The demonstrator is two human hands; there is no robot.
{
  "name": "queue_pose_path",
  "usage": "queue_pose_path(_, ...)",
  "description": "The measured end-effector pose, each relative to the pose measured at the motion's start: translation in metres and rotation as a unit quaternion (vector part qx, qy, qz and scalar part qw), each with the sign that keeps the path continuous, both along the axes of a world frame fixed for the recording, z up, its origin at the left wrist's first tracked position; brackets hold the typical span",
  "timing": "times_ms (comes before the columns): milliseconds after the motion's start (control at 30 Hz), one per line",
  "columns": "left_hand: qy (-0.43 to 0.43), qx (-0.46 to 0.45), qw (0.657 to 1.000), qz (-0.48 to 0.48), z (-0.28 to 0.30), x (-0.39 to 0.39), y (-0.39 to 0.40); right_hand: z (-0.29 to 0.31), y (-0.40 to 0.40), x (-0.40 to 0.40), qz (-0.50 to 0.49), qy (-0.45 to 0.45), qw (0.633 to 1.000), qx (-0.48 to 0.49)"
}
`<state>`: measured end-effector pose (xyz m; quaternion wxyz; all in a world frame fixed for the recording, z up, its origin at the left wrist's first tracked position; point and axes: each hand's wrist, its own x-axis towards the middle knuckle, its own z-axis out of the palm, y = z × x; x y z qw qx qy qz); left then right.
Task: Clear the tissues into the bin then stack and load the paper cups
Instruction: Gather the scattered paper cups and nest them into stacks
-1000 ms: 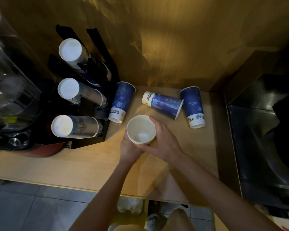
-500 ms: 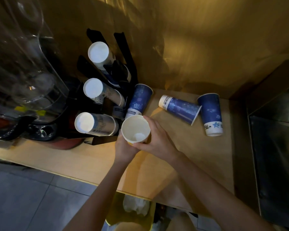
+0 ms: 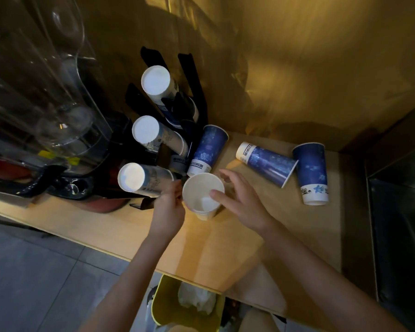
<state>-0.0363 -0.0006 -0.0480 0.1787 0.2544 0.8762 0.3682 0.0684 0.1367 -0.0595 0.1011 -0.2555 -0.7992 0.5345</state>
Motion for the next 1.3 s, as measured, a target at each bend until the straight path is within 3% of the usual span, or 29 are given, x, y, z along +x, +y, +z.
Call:
queue_pose_path(167,0.126,0.006,0.992,-0.024,0.046,-0.002,0.030,0.017,0.025,-0.005,-0.073,0.035,0.995,-0.054)
queue_pose_path(267,0.135,-0.041,0.989,-0.042,0.051,-0.013,0.064,0.020,0.043,-0.009,-0.189,0.030,0.961,-0.198)
queue_pose_path(333,0.132,-0.083,0.986,-0.062,0.044,-0.027,0.089,0.016,0.057,-0.012,-0.253,0.023,0.882,-0.398)
queue_pose_path(400,0.115,-0.131,0.980,-0.092,0.033,-0.041,0.120,0.010,0.075,-0.012,-0.299,0.052,0.750,-0.587)
queue_pose_path(467,0.103,-0.199,0.966,-0.126,0.019,-0.052,0.143,0.000,0.088,-0.011,-0.335,0.097,0.649,-0.676)
queue_pose_path(500,0.100,-0.231,0.958,-0.134,0.012,-0.057,0.149,-0.003,0.089,-0.009,-0.350,0.107,0.632,-0.683)
queue_pose_path(600,0.073,-0.293,0.945,-0.123,-0.005,-0.073,0.153,-0.011,0.085,-0.008,-0.386,0.126,0.621,-0.671)
queue_pose_path(800,0.008,-0.326,0.940,-0.104,-0.031,-0.089,0.179,-0.026,0.105,-0.013,-0.459,0.142,0.580,-0.658)
queue_pose_path(1067,-0.054,-0.312,0.944,-0.089,-0.048,-0.092,0.175,-0.048,0.102,-0.011,-0.542,0.135,0.608,-0.564)
queue_pose_path(1200,-0.058,-0.287,0.954,-0.068,-0.043,-0.092,0.174,-0.044,0.100,-0.005,-0.539,0.154,0.605,-0.565)
queue_pose_path(1300,-0.139,-0.179,0.974,-0.021,-0.035,-0.088,0.178,-0.040,0.100,-0.001,-0.538,0.180,0.588,-0.577)
